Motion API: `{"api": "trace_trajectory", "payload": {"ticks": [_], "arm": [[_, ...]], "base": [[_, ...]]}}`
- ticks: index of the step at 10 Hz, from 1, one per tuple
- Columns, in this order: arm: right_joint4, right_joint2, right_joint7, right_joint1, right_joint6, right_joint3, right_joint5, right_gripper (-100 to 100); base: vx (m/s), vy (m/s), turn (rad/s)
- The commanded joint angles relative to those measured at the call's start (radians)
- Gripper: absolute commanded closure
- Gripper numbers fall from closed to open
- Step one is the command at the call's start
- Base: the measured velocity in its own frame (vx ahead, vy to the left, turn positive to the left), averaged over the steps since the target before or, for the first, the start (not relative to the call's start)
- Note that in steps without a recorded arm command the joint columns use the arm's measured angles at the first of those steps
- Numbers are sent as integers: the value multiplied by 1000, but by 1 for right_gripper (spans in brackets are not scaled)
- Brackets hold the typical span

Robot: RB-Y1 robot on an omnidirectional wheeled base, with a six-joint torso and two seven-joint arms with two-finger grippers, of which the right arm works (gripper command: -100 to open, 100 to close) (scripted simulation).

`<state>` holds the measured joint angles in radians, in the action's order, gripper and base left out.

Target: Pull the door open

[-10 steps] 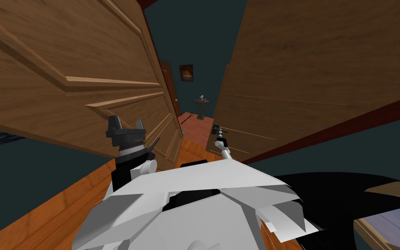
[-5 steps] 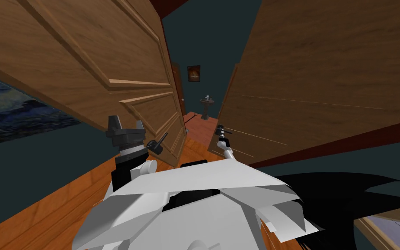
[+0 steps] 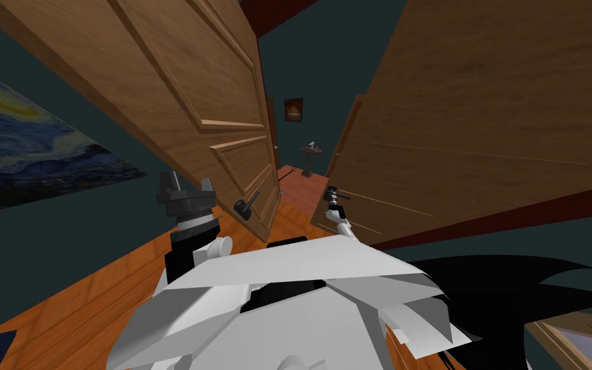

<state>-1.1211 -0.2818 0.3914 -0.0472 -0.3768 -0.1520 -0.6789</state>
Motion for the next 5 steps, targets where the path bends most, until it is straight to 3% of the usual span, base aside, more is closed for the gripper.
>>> {"api": "trace_trajectory", "payload": {"ticks": [1,5], "arm": [[5,-17,-28,-3,0,17,-1,100],[30,-89,-106,12,-12,31,-13,100]], "base": [[-67,61,12],[-76,66,-43]]}}
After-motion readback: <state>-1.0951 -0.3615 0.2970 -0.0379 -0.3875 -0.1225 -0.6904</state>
